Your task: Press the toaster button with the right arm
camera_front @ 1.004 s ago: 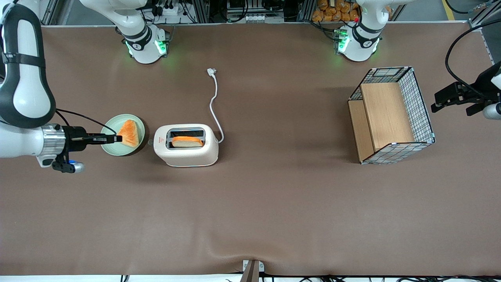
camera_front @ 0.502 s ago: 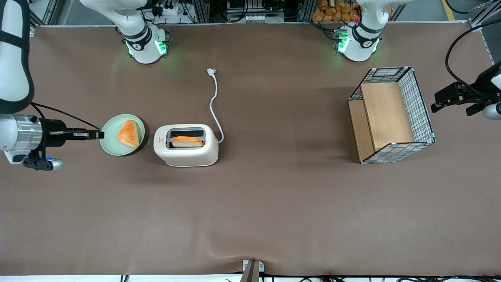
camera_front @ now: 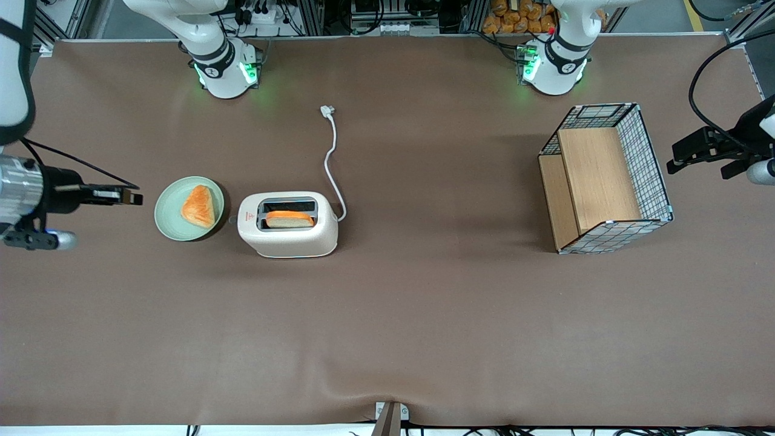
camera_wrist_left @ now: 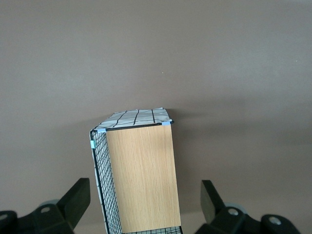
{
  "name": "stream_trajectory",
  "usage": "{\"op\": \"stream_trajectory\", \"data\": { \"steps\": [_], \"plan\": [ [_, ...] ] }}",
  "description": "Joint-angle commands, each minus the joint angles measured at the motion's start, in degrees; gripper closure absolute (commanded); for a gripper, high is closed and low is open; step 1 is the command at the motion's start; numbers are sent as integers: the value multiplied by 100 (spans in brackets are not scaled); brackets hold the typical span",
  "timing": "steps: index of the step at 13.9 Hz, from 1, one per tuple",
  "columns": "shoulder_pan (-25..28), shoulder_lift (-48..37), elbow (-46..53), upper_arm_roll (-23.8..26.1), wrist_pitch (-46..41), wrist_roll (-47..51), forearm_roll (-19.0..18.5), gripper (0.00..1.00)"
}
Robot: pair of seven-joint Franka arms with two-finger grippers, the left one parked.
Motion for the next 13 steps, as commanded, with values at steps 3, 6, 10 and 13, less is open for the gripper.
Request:
{"op": "stream_trajectory", "data": {
  "steps": [3,6,10,13],
  "plan": [
    [244,-627,-30,50,-96,113,-768,44],
    [262,-812,-30,41,-175,60,-910,10],
    [253,-1076,-39,50,-201,34,-1042,0],
    [323,-1269,-48,94,-166,42,-1384,0]
  ]
}}
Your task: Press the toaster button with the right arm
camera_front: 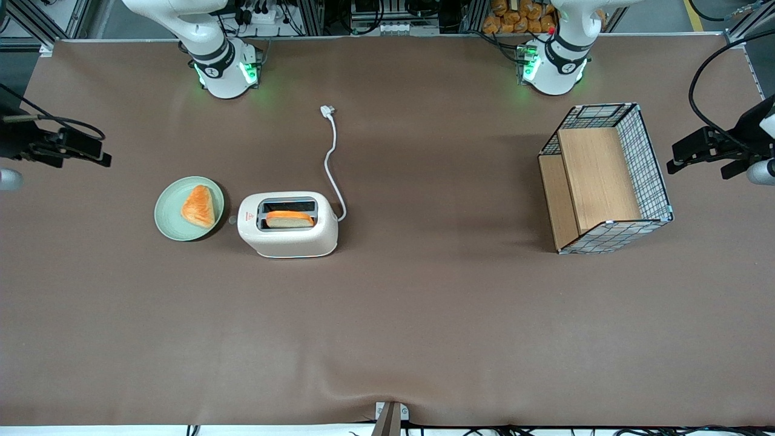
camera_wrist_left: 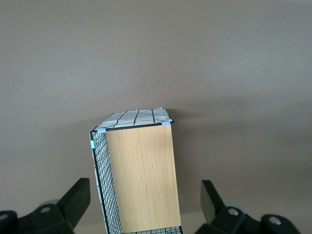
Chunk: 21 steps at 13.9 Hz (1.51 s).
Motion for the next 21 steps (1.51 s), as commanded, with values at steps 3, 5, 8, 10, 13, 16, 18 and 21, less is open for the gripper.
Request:
{"op": "stream_trajectory", "data": {
  "steps": [3,5,8,10,13,16,18,21],
  "plan": [
    [97,-495,-231,46,154,28,-304,0],
    [97,-670,-511,46,391,28,-321,0],
    [106,-865,-917,99,770,28,-506,0],
    [124,-830,-874,99,744,10,-550,0],
    [106,-803,-821,90,717,10,-541,0],
    [115,-794,-742,90,717,10,-550,0],
    [115,-794,-733,90,691,27,-541,0],
    [89,-794,-724,82,612,28,-524,0]
  ]
}}
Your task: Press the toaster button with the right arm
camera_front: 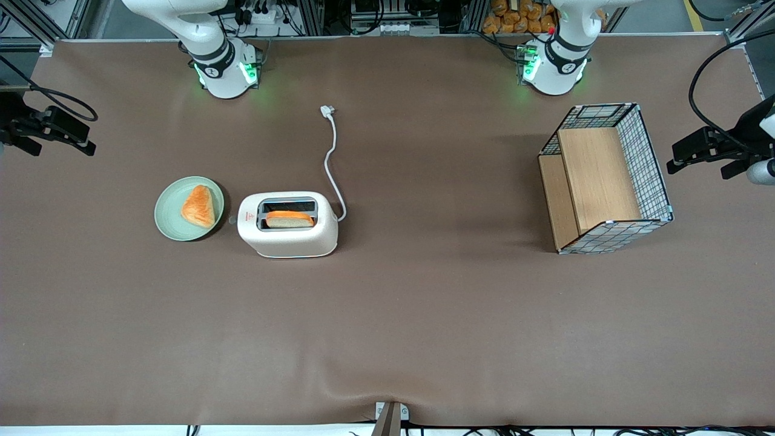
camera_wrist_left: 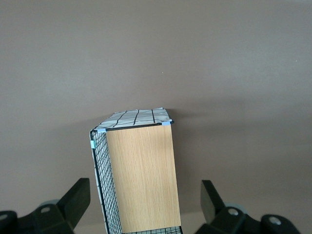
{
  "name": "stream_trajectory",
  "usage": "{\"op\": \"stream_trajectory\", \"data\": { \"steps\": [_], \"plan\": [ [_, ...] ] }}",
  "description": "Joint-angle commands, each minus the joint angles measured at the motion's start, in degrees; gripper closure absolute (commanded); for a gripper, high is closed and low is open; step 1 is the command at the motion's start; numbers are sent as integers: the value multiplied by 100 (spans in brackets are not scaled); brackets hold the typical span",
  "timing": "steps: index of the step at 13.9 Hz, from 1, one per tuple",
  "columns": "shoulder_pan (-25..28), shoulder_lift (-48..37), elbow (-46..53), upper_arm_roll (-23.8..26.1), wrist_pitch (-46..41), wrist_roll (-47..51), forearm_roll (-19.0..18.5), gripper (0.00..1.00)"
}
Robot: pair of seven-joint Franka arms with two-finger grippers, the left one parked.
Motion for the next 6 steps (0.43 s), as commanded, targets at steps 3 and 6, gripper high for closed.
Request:
{"op": "stream_trajectory", "data": {
  "steps": [3,6],
  "plan": [
    [32,-116,-41,-13,-72,28,-74,0],
    [50,-116,-50,-5,-81,28,-74,0]
  ]
}}
